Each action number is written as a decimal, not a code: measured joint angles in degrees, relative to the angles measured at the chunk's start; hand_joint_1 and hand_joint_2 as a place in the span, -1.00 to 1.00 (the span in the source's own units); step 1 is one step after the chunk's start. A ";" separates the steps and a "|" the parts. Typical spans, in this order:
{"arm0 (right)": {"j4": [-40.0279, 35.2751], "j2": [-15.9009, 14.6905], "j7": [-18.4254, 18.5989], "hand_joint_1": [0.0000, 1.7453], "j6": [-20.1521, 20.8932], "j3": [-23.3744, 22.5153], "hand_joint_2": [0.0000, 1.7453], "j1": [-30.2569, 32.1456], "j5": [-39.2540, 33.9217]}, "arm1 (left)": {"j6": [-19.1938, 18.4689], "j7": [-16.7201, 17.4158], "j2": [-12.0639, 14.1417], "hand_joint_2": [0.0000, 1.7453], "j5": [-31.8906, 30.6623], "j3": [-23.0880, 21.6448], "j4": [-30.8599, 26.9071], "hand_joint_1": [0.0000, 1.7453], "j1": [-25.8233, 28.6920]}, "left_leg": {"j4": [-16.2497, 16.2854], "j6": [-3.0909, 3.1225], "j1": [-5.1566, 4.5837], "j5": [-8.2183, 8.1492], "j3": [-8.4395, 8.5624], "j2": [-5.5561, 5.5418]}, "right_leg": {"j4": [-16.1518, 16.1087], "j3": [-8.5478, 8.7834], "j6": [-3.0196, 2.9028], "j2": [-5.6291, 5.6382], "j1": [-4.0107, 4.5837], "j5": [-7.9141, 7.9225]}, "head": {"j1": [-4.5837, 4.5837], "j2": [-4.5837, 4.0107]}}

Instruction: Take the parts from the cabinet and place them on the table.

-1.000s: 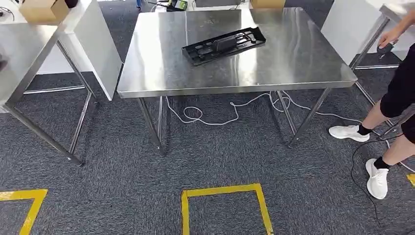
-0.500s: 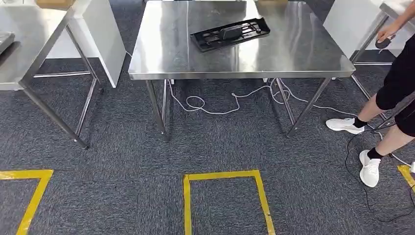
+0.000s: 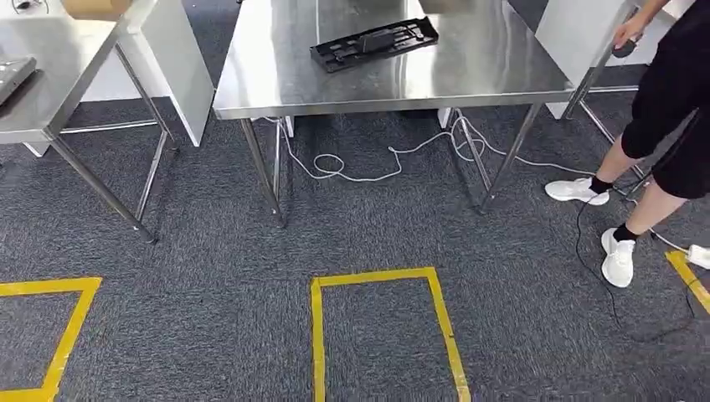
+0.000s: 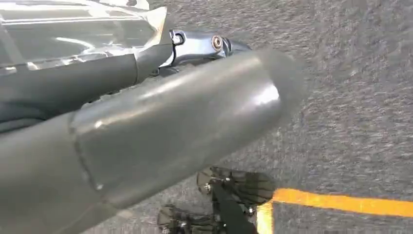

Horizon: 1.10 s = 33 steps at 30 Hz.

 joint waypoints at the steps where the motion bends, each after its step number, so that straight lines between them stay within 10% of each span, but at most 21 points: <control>1: 0.00 0.02 0.06 -1.00 0.00 0.07 -1.00 0.02 0.02 | 0.00 0.00 -0.02 -1.00 0.00 0.00 0.00 -1.00 0.02 | 4.58 -0.15 0.01 -3.60 -0.56 -0.06 | 0.05 -0.88 -0.30 -0.11 0.38 0.79 | 0.02 0.00; 3: 0.02 0.13 0.44 -1.00 0.00 0.24 -1.00 -0.06 -0.04 | -0.09 0.00 -0.02 -1.00 -0.44 -0.07 0.00 -1.00 0.01 | 11.20 -0.22 -0.01 -4.49 -0.72 -0.07 | 0.53 -2.95 -0.43 -0.18 0.97 2.12 | 0.00 0.00; 4: 0.02 0.15 0.59 -1.00 0.00 0.28 -1.00 -0.05 -0.13 | -0.17 -0.02 -0.02 -1.00 -0.55 -0.22 0.00 -1.00 0.01 | 11.87 0.02 -0.02 -2.16 0.23 -0.08 | 1.12 -4.38 -0.38 -0.18 1.20 2.63 | -0.07 0.00; 6: 0.02 0.22 0.92 -1.00 0.00 0.28 -1.00 -0.06 -0.35 | -0.44 -0.15 -0.02 -1.00 -0.96 -0.39 0.00 -1.00 0.01 | 7.12 0.73 -0.07 1.73 4.64 -0.10 | 2.36 -6.30 -0.34 -0.15 1.51 3.41 | -0.11 0.00; 9: 0.02 0.59 1.07 -1.00 -0.11 0.28 -1.00 0.02 -0.61 | -0.79 -0.50 0.07 -1.00 -1.14 -0.94 -0.02 -1.00 -0.22 | -6.95 2.26 -0.57 -1.56 13.67 -0.37 | 3.48 -8.13 0.26 -0.12 1.85 4.76 | 0.04 0.00; 13: 0.04 0.87 1.05 -1.00 -0.68 0.26 -1.00 -0.13 -0.83 | -0.92 -0.88 0.04 -1.00 -1.77 -1.40 0.00 -1.00 -0.23 | -8.76 3.65 -0.57 0.39 12.37 0.07 | 3.57 -9.85 1.37 -0.19 1.71 5.95 | -0.07 0.00; 17: 0.04 0.94 1.05 -1.00 -0.74 0.26 -1.00 0.17 -1.14 | -0.94 -1.20 0.07 -1.00 -2.23 -1.81 -0.02 -1.00 -0.35 | -8.82 3.99 -0.59 2.85 9.34 0.73 | 17.03 -14.44 1.15 0.58 0.30 -3.98 | 0.28 0.00; 19: 0.04 0.94 1.07 -1.00 -0.74 0.26 -1.00 0.26 -1.22 | -1.16 -1.20 0.04 -1.00 -2.32 -1.96 -0.02 -1.00 -0.32 | -8.75 3.37 -0.25 4.04 7.68 1.62 | 21.52 -14.92 3.45 0.57 -0.76 -1.74 | 0.54 0.00; 21: 0.04 0.87 1.05 -1.00 -0.74 0.26 -1.00 0.27 -1.25 | -1.27 -1.20 0.02 -1.00 -2.43 -2.36 0.00 -1.00 -0.29 | -8.32 2.50 0.39 4.86 6.16 2.74 | 17.25 -11.24 6.01 0.31 -1.74 2.57 | 0.56 0.00; 26: 0.04 0.87 1.05 -1.00 -0.74 0.26 -1.00 0.27 -1.27 | -1.27 -1.20 0.00 -1.00 -2.43 -2.36 0.00 -1.00 -0.29 | -8.22 2.38 0.48 4.93 6.01 2.86 | 16.15 -10.46 6.22 0.15 -1.86 2.89 | 0.54 0.00; 27: 0.04 0.92 1.07 -1.00 -0.74 0.26 -1.00 0.26 -1.29 | -1.29 -1.20 0.02 -1.00 -2.54 -2.51 0.00 -1.00 -0.36 | -7.27 1.77 0.21 5.13 6.00 3.40 | 9.14 -5.54 6.84 -2.16 -2.51 2.85 | 0.67 0.00; 28: 0.02 1.06 1.03 -1.00 -0.74 0.26 -1.00 -0.08 -1.31 | -1.27 -1.27 0.07 -1.00 -2.75 -2.75 -0.09 -1.00 -0.29 | -5.77 0.57 0.22 5.17 5.10 5.37 | 2.84 -2.40 4.36 -1.91 -1.27 -0.90 | 0.90 0.00; 29: 0.09 1.38 1.20 -1.00 -0.68 0.26 -1.00 0.33 -1.18 | -1.25 -1.07 0.04 -1.00 -2.75 -2.82 -0.09 -1.00 -0.43 | -4.40 -0.63 1.37 3.58 4.74 3.74 | 2.83 -2.89 2.02 -0.87 -1.87 -0.23 | 0.72 0.00; 31: 0.11 1.29 1.40 -1.00 -0.68 0.24 -1.00 0.37 -1.11 | -1.20 -0.83 0.02 -1.00 -2.75 -2.86 -0.09 -1.00 -0.21 | 2.73 -0.51 1.31 -3.12 2.22 0.41 | 2.91 -3.80 0.70 -0.08 -1.28 0.59 | 0.48 0.00; 33: 0.11 1.40 1.40 -1.00 -0.66 0.24 -1.00 0.31 -1.03 | -1.07 -0.70 0.11 -1.00 -2.73 -2.89 -0.09 -1.00 -0.05 | 10.96 -0.32 1.27 -6.65 -0.43 -0.37 | 3.01 -4.59 0.12 1.01 -0.50 1.14 | 0.45 0.00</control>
